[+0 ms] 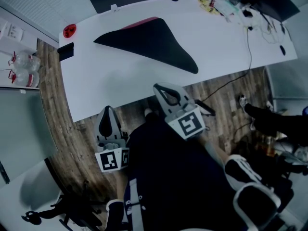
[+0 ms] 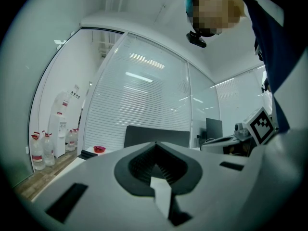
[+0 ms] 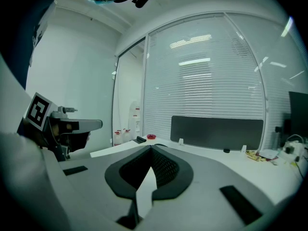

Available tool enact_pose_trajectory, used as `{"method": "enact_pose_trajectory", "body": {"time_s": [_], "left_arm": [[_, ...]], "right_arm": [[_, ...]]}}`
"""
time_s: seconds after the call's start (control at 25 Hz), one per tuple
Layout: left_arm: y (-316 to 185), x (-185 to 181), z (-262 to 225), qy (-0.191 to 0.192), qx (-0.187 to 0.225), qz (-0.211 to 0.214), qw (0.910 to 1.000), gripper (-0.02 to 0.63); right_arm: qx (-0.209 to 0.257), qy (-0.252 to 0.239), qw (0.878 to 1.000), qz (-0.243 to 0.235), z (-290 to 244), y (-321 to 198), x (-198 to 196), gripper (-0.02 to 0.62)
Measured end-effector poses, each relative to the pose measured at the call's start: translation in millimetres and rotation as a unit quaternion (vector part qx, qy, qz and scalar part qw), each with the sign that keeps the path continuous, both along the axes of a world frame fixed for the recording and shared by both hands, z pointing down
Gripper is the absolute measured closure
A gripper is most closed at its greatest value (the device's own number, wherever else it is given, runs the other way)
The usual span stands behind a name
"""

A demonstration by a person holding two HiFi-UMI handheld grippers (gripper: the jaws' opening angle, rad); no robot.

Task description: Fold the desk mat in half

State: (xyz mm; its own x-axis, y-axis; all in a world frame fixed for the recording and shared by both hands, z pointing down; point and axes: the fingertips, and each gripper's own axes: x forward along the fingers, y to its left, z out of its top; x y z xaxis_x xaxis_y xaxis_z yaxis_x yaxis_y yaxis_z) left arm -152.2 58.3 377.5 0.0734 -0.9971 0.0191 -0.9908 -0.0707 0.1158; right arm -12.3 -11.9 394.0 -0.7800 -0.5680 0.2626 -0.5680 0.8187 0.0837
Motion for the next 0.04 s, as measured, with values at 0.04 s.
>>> {"method": "enact_pose_trajectory", "body": {"time_s": [0.04], "left_arm": [[-0.8,-0.1,0.4,0.001,-0.002,-0.001,1.0000,0.603]], "right_arm": [[0.000,0.000,1.000,-0.001,0.0,-0.9,-0.3,0.592]]}}
